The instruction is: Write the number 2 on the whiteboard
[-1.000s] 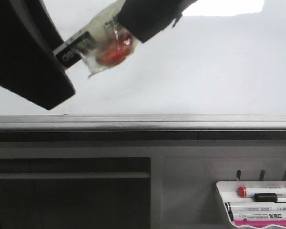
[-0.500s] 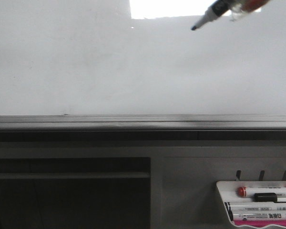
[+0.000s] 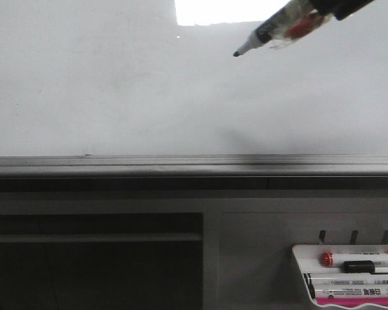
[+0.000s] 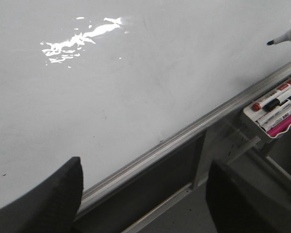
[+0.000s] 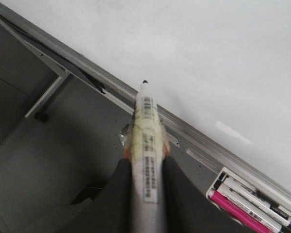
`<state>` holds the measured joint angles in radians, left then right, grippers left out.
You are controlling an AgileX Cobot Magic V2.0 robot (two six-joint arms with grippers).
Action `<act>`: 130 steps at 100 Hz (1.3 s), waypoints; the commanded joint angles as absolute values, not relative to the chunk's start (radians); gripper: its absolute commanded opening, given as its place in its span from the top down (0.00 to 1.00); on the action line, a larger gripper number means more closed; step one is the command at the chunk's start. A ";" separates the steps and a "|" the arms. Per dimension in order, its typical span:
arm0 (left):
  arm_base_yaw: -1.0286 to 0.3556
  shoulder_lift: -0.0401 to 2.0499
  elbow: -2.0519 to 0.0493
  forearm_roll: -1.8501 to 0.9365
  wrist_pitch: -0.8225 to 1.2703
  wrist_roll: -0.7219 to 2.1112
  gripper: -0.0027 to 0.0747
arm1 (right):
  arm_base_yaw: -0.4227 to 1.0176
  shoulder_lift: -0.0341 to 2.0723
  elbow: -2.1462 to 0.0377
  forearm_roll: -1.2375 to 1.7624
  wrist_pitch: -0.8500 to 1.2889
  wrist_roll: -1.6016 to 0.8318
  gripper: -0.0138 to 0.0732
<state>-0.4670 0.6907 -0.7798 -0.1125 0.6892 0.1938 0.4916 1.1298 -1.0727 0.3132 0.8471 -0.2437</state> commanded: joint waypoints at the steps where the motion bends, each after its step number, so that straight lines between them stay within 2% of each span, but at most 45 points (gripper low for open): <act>1: -0.464 0.693 -0.805 -0.131 0.600 0.184 0.33 | 0.535 1.184 -1.179 0.341 0.815 -0.236 0.85; 18: -0.464 0.693 -0.805 -0.129 0.600 0.184 0.33 | 0.662 1.313 -1.322 0.217 0.810 -0.083 0.85; 59: -0.464 0.693 -0.805 -0.096 0.586 0.184 0.33 | 0.641 1.549 -1.688 0.181 1.018 -0.056 0.85; 81: -0.464 0.693 -0.805 -0.095 0.586 0.184 0.33 | 0.602 1.610 -1.756 0.118 1.056 -0.055 0.85; 98: -0.464 0.693 -0.805 -0.086 0.586 0.184 0.33 | 0.530 1.605 -1.744 0.117 1.185 -0.056 0.85; 115: -0.464 0.693 -0.805 -0.086 0.584 0.184 0.33 | 0.584 1.614 -1.634 0.204 1.069 -0.113 0.85; 130: -0.464 0.693 -0.805 -0.086 0.582 0.184 0.33 | 0.621 1.660 -1.627 0.206 1.009 -0.111 0.85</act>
